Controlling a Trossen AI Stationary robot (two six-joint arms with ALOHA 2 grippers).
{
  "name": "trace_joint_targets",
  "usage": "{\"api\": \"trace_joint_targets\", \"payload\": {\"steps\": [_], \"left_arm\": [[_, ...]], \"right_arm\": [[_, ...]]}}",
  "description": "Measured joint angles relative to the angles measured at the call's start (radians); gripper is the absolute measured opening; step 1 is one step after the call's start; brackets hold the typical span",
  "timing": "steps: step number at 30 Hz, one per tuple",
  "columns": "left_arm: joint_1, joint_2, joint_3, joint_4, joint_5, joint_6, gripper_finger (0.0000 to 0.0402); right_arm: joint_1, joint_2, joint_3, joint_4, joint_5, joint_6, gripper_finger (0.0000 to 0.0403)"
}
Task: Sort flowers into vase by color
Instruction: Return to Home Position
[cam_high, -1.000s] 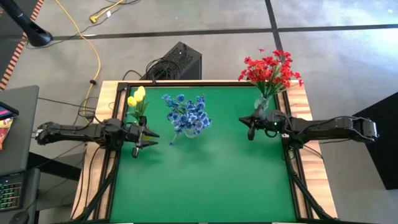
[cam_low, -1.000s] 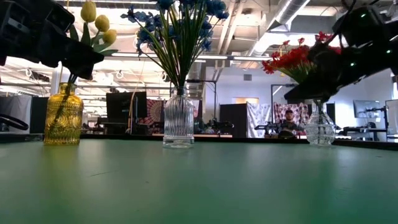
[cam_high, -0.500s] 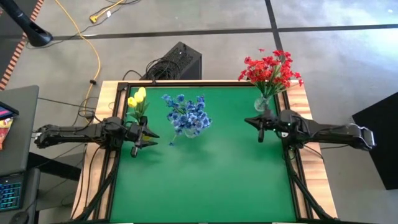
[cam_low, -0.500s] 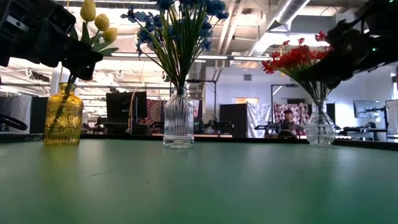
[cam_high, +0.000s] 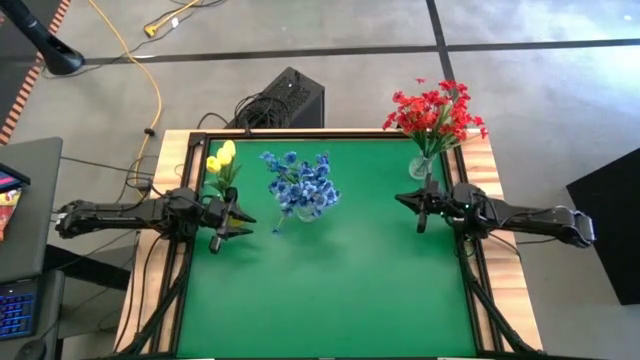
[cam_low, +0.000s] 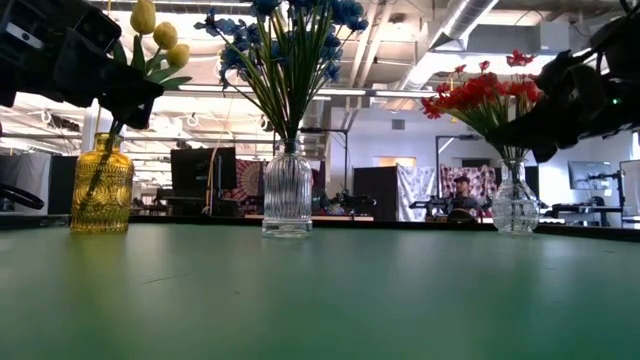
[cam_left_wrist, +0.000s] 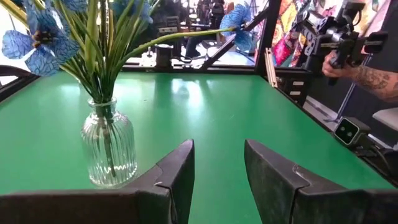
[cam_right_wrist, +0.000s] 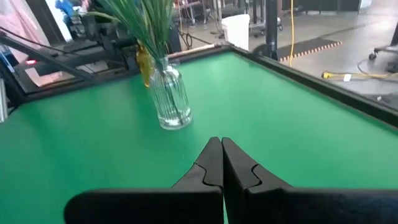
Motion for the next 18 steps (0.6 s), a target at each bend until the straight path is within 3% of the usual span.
{"api": "trace_joint_targets", "payload": {"steps": [18], "left_arm": [[0.000, 0.000, -0.048, 0.058, -0.035, -0.073, 0.0128]], "right_arm": [[0.000, -0.051, 0.001, -0.029, -0.024, -0.071, 0.0034]]}}
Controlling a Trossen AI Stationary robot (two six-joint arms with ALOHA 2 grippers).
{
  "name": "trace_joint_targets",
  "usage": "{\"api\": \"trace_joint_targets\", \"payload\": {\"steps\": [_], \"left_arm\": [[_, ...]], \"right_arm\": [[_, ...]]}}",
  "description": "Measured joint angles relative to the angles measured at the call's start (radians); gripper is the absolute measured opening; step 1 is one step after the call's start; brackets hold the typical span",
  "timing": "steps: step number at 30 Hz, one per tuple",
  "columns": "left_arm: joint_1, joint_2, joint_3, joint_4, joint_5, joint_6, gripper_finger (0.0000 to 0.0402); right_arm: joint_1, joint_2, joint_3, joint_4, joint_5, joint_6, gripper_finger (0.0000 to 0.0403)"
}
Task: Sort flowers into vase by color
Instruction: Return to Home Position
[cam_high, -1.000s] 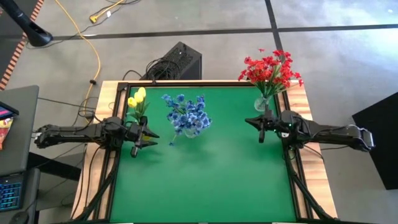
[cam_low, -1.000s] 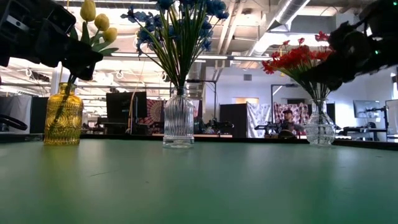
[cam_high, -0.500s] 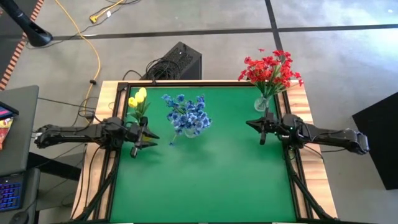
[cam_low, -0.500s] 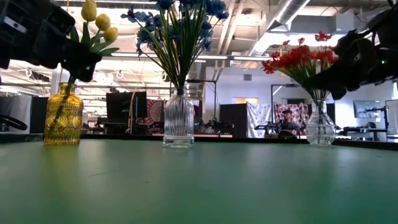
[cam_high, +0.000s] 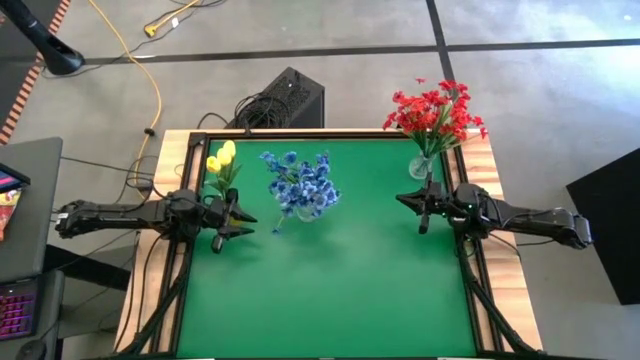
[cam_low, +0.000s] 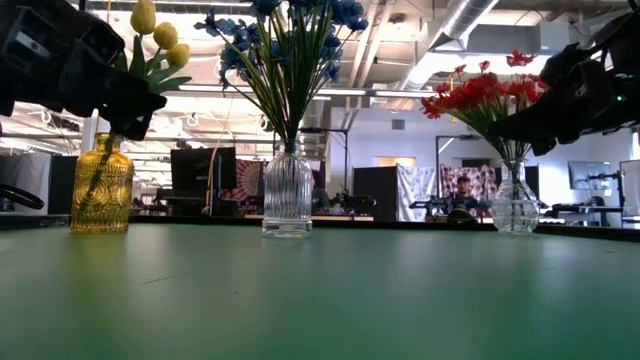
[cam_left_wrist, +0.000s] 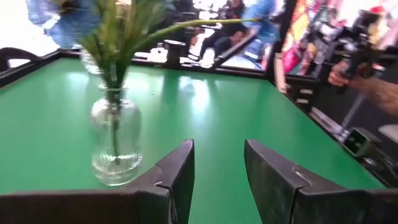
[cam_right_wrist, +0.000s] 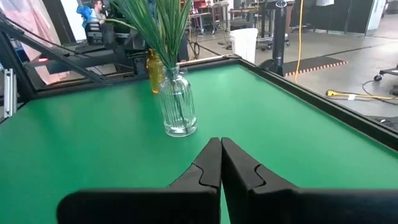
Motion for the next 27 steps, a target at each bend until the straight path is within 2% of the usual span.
{"api": "trace_joint_targets", "payload": {"steps": [6, 11, 19, 27], "left_arm": [[0.000, 0.000, 0.000, -0.008, -0.028, -0.068, 0.0128], [0.000, 0.000, -0.001, -0.037, -0.047, -0.007, 0.0128], [0.000, 0.000, -0.001, -0.104, -0.179, 0.042, 0.0128], [0.000, 0.000, -0.001, -0.167, -0.185, -0.024, 0.0128]], "right_arm": [[0.000, 0.000, 0.000, -0.002, 0.000, 0.022, 0.0047], [0.000, 0.000, -0.001, -0.002, 0.000, 0.023, 0.0048], [0.000, 0.000, -0.001, -0.003, 0.001, 0.023, 0.0049], [0.000, 0.000, -0.002, -0.003, 0.001, 0.023, 0.0049]]}}
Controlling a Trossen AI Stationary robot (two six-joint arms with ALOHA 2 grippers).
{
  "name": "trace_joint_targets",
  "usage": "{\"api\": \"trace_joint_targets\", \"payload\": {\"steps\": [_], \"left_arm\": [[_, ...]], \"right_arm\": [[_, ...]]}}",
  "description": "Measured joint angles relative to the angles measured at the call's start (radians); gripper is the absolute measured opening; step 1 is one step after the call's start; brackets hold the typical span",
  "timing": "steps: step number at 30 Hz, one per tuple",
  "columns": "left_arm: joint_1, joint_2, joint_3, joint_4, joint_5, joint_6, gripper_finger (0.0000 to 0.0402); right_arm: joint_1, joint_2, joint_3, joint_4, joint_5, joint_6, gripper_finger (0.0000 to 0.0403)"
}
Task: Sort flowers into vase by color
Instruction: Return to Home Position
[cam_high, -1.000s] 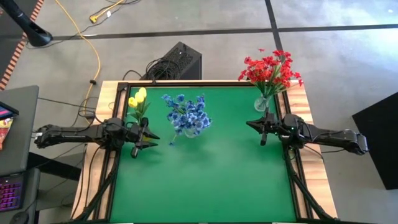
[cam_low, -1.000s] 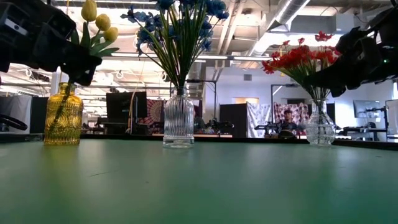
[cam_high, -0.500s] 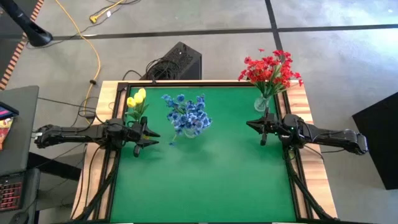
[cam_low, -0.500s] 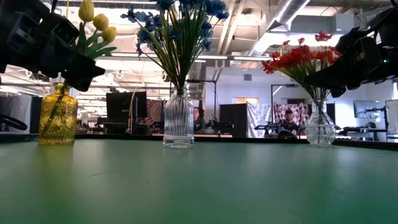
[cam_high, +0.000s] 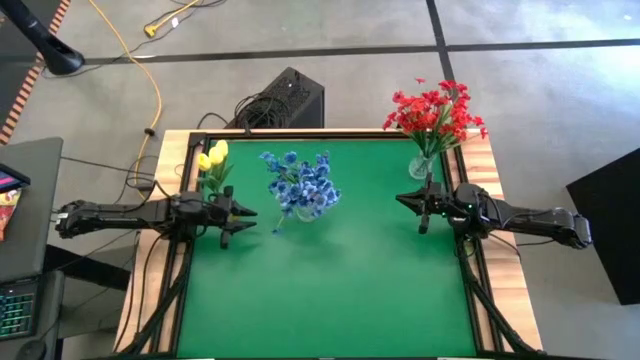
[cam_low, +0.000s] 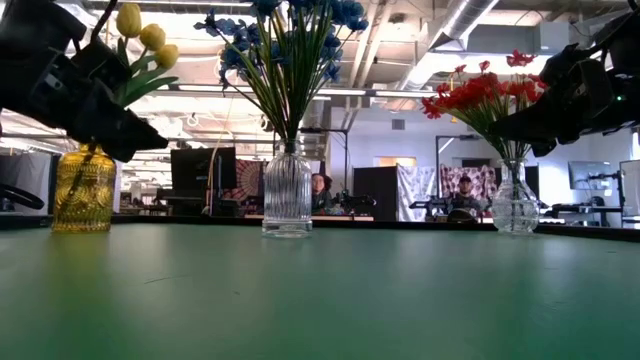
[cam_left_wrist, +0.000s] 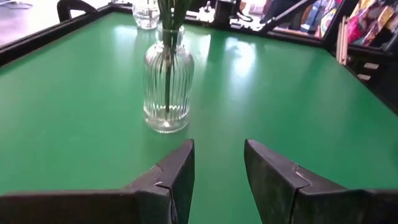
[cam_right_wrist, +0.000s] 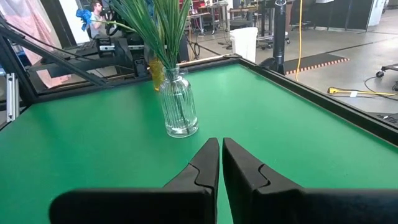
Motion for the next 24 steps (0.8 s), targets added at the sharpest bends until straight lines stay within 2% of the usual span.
{"api": "trace_joint_targets", "payload": {"steps": [24], "left_arm": [[0.000, 0.002, 0.001, -0.019, -0.004, 0.002, 0.0128]], "right_arm": [[0.000, 0.000, 0.000, 0.000, 0.001, 0.000, 0.0049]]}}
